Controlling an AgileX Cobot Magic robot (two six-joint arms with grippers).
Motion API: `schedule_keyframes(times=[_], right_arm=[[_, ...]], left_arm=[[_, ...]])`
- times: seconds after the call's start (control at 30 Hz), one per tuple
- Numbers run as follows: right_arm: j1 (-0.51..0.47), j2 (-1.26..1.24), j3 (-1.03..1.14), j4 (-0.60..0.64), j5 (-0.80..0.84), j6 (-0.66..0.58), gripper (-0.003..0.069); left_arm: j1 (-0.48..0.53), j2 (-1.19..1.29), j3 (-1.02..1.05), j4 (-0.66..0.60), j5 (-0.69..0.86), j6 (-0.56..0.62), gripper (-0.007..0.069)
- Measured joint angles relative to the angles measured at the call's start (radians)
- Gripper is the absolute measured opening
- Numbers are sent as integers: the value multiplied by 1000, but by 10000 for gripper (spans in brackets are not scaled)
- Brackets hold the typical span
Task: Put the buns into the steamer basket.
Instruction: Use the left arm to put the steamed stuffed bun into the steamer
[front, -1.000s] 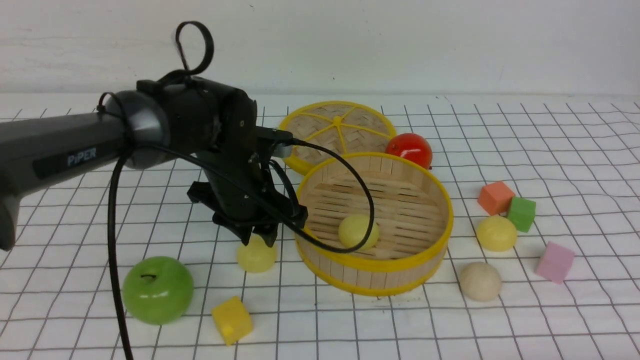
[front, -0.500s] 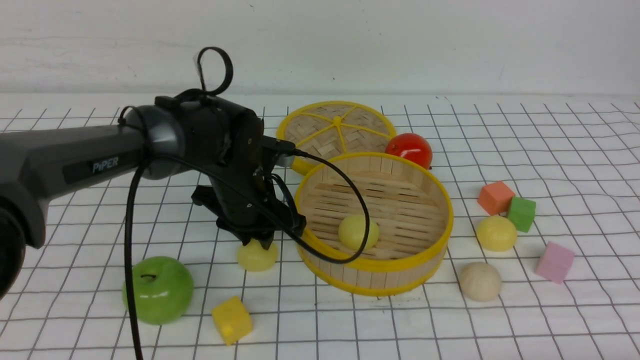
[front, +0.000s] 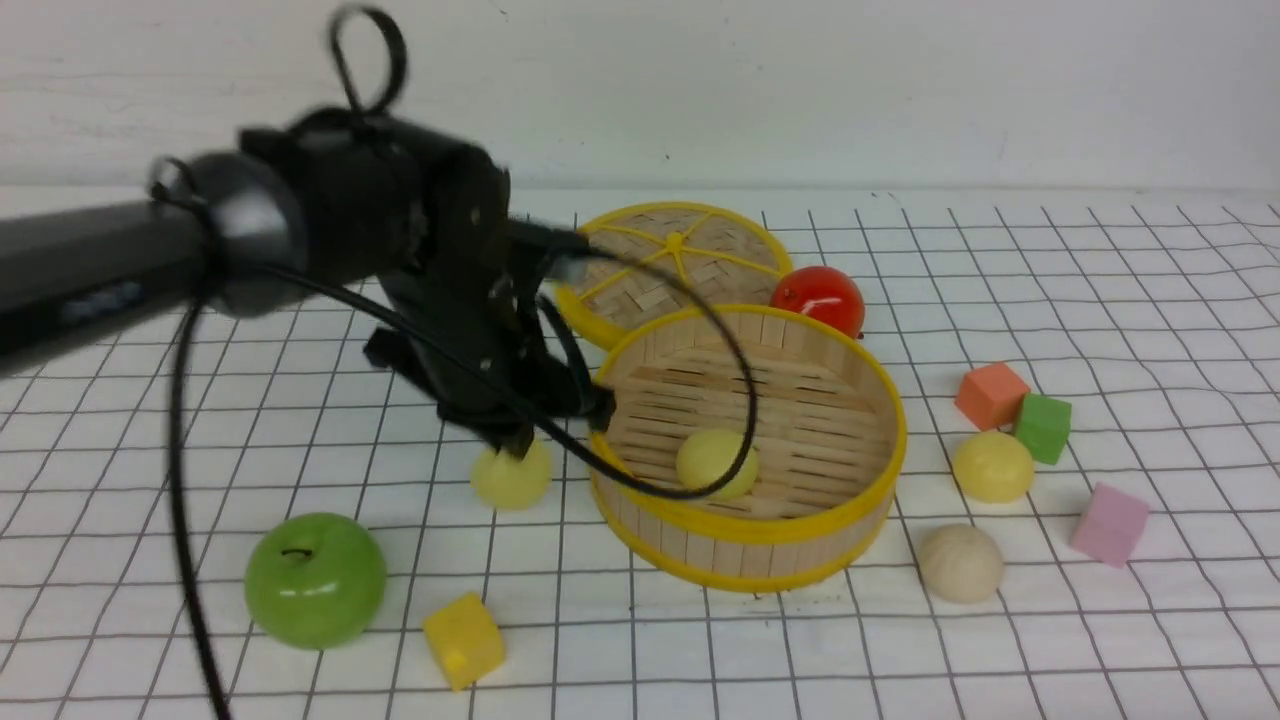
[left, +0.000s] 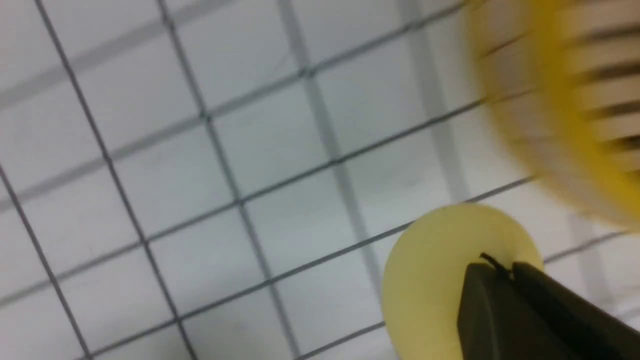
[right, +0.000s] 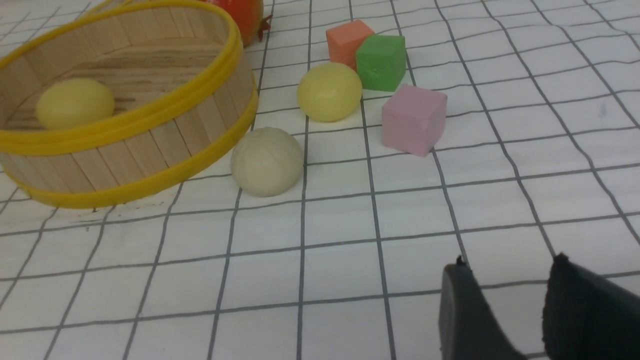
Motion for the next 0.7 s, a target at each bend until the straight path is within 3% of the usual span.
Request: schedule_keyframes(times=[0.2, 0.43, 0.57, 0.7], right_arm=[[0, 0, 0, 0, 0, 0, 239], [0, 0, 0, 0, 0, 0, 239], [0, 0, 0, 1, 0, 0, 239], [0, 0, 0, 1, 0, 0, 239]], left_arm=[[-46, -26, -79, -62, -126, 23, -13], [-45, 175, -192, -104, -193, 26, 32], [-45, 290, -266, -97, -192, 49, 150], [-45, 337, -311, -40, -191, 27, 319]])
